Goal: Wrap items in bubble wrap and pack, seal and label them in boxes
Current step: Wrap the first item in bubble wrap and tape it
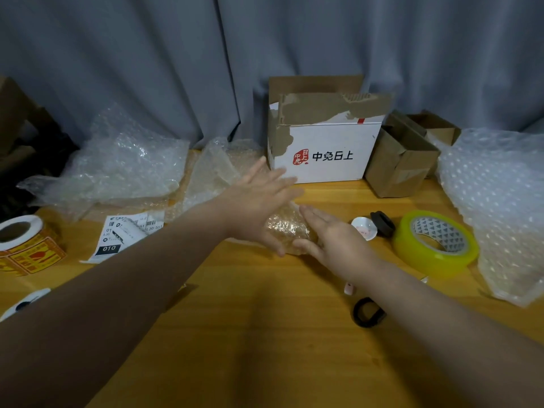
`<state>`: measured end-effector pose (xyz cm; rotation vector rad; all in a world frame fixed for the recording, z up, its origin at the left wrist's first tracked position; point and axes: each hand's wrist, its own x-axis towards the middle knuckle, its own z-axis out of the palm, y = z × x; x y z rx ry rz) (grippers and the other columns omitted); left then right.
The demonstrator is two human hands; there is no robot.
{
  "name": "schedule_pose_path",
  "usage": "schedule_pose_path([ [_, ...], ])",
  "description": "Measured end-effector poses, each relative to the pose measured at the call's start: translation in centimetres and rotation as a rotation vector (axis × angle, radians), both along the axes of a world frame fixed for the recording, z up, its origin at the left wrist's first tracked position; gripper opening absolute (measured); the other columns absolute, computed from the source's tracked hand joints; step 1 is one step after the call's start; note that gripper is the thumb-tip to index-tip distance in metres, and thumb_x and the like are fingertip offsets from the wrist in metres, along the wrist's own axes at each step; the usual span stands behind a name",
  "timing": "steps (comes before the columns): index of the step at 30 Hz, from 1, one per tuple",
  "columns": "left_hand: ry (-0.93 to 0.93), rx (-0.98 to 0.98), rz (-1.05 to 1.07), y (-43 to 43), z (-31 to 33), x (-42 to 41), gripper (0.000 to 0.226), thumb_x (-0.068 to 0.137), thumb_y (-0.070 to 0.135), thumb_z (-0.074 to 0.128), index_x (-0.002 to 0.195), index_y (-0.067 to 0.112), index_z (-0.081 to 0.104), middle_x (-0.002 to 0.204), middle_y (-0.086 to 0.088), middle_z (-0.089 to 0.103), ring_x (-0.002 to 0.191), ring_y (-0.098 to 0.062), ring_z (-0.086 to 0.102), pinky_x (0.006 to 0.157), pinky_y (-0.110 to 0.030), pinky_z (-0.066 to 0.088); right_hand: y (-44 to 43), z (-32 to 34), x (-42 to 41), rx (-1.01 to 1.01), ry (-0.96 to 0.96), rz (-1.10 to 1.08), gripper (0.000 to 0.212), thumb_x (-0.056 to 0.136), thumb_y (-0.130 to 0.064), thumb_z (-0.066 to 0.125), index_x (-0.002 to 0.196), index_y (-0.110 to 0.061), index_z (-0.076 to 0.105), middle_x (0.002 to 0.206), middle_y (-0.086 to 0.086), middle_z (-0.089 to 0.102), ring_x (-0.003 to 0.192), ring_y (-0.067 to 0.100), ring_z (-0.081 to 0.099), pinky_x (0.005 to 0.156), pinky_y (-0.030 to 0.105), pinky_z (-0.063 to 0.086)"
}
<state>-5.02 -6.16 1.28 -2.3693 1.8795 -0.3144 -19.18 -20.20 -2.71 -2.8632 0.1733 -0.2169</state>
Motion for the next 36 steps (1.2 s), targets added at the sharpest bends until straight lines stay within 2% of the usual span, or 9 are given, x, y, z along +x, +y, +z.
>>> schedule_pose_path([
  [2,0.02,0.079,0.008,0.3,-0.7,0.0,0.096,0.073,0.074,0.052,0.149,0.026,0.021,0.152,0.002,0.031,0.144,-0.014,0.02,0.114,-0.041,-0.019,-0.6,0.4,0.3,-0.009,0.024,0.036,0.071,0.094,-0.046,0.05,0.152,-0.018,0.02,0.158,-0.002,0.023,0.142,0.016,0.025,0.109,0.022,0.024],
  [8,0.263,-0.134,0.101,0.4,-2.3,-1.2,0.074,0.082,0.061,0.056,0.146,0.035,0.03,0.15,-0.001,0.037,0.137,-0.019,0.033,0.111,-0.031,0.022,-3.0,0.6,1.2,0.162,0.057,0.055,0.072,0.091,-0.035,0.06,0.151,-0.016,0.024,0.156,0.001,0.026,0.143,0.014,0.023,0.107,0.012,0.014],
  [16,0.353,-0.239,0.164,-0.7,-2.4,-0.9,0.067,0.079,0.054,0.065,0.139,0.032,0.045,0.14,0.004,0.049,0.129,-0.015,0.042,0.104,-0.028,0.031,-2.0,-1.5,1.8,0.286,-0.17,-0.078,0.055,0.096,-0.022,0.055,0.147,-0.016,0.035,0.154,0.003,0.03,0.141,0.019,0.031,0.112,0.024,0.024],
  [20,0.34,-0.245,0.189,-0.7,-2.6,-1.4,0.066,0.081,0.053,0.064,0.139,0.03,0.045,0.141,0.003,0.047,0.131,-0.016,0.04,0.105,-0.028,0.029,-0.9,-1.5,0.0,0.374,-0.334,-0.11,0.056,0.093,-0.022,0.061,0.144,-0.017,0.04,0.146,-0.004,0.042,0.134,0.009,0.037,0.105,0.014,0.027],
  [24,0.334,-0.243,0.225,-0.6,-2.7,-1.6,0.066,0.081,0.054,0.064,0.14,0.032,0.043,0.143,0.004,0.045,0.132,-0.015,0.038,0.106,-0.028,0.028,-3.7,0.8,-2.6,0.325,-0.496,-0.411,0.045,0.09,-0.016,0.058,0.134,-0.017,0.049,0.133,0.002,0.05,0.126,0.019,0.044,0.104,0.035,0.038],
  [27,0.34,-0.25,0.234,-0.6,-2.9,-1.7,0.066,0.081,0.053,0.064,0.14,0.031,0.043,0.142,0.004,0.045,0.132,-0.016,0.038,0.105,-0.029,0.029,-6.1,1.2,-4.3,0.072,-0.19,-0.757,0.046,0.086,-0.027,0.062,0.125,-0.01,0.044,0.128,0.016,0.042,0.119,0.035,0.041,0.099,0.043,0.034],
  [30,0.346,-0.249,0.247,-0.5,-3.1,-2.1,0.066,0.082,0.053,0.063,0.14,0.032,0.041,0.144,0.004,0.042,0.132,-0.017,0.036,0.106,-0.03,0.028,-6.6,0.0,-5.5,0.033,0.152,-0.827,0.043,0.089,-0.028,0.057,0.122,-0.01,0.036,0.125,0.019,0.046,0.115,0.038,0.046,0.098,0.045,0.033],
  [34,0.322,-0.249,0.237,-0.5,-3.3,-2.6,0.065,0.083,0.052,0.062,0.141,0.032,0.039,0.149,0.006,0.035,0.136,-0.017,0.029,0.11,-0.03,0.022,-7.1,0.2,-6.0,0.025,0.111,-0.781,0.053,0.09,-0.006,0.048,0.137,-0.018,0.027,0.076,0.008,0.059,0.073,0.029,0.056,0.079,0.037,0.04],
  [36,0.311,-0.256,0.22,-0.5,-3.3,-2.5,0.066,0.082,0.053,0.062,0.141,0.032,0.04,0.148,0.008,0.037,0.135,-0.015,0.031,0.11,-0.028,0.021,-7.2,1.5,-6.2,0.091,-0.005,-0.768,0.064,0.09,-0.008,0.051,0.145,-0.023,0.023,0.087,0.009,0.064,0.076,0.03,0.059,0.068,0.036,0.043],
])
